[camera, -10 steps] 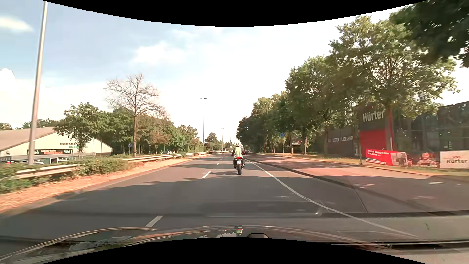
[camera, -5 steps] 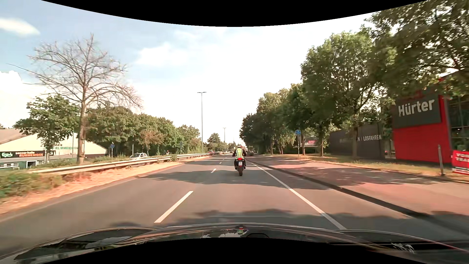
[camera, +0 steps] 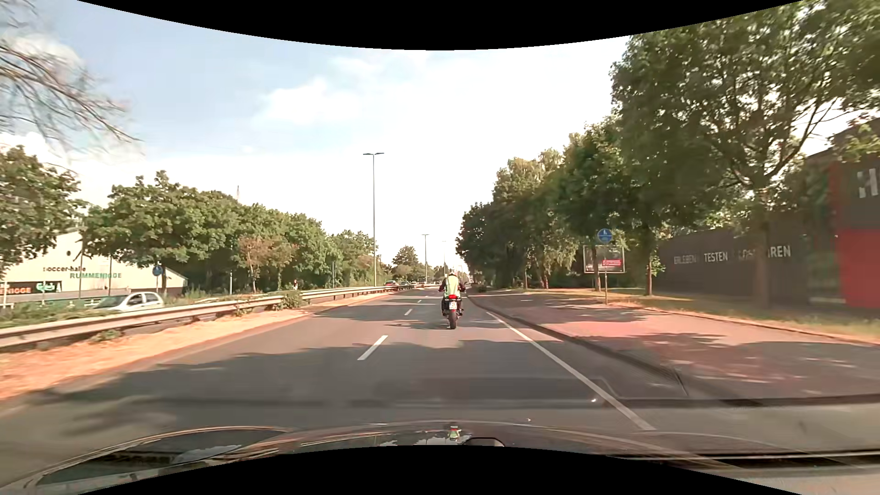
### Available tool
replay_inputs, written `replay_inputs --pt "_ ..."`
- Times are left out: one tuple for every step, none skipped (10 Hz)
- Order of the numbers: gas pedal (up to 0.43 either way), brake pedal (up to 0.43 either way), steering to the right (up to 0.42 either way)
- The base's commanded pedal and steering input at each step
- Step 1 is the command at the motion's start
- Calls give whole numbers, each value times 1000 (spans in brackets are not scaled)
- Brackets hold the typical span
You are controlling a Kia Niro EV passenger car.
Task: Follow the waypoints while adhering to traffic rules and regulations
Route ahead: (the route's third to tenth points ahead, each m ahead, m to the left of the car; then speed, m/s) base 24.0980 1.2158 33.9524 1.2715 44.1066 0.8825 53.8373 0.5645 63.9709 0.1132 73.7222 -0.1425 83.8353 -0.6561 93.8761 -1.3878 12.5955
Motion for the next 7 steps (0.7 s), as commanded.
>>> replay_inputs --pt "157 0 -11" --pt "138 0 -11" --pt "138 0 -6" --pt "138 0 -1" --pt "138 0 0" --pt "130 0 0" --pt "130 0 0"
